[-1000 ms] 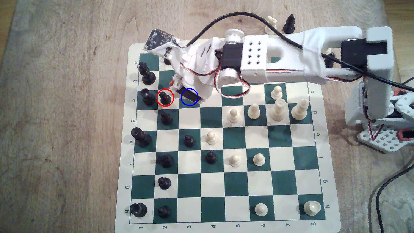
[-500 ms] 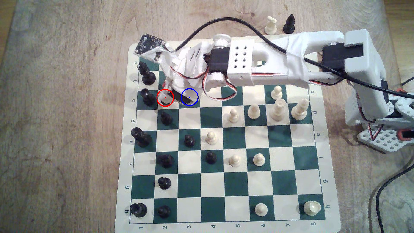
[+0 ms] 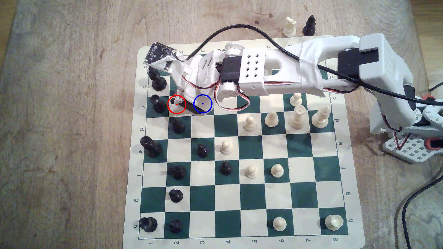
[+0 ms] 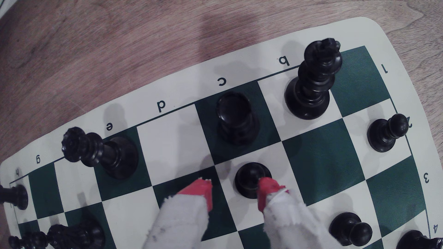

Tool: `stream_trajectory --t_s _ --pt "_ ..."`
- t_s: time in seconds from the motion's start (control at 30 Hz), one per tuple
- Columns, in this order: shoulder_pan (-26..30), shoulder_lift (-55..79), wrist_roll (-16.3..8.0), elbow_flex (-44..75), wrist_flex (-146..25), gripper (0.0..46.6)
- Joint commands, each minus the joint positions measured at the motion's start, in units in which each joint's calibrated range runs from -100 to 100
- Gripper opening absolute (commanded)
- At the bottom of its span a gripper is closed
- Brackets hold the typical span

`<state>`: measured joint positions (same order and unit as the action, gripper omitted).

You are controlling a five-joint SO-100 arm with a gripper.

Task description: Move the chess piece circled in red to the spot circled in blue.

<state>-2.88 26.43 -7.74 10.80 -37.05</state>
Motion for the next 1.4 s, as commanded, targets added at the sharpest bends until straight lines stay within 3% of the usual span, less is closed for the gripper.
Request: stream_trajectory --t_s 0.0,0.53,1.37 --pt "-1.07 -1.39 0.29 4.79 1.75 10.9" --pt "-1.23 0.14 0.39 4.88 4.05 13.4" --pt "-0.45 2.60 0.10 5.43 6.67 10.7"
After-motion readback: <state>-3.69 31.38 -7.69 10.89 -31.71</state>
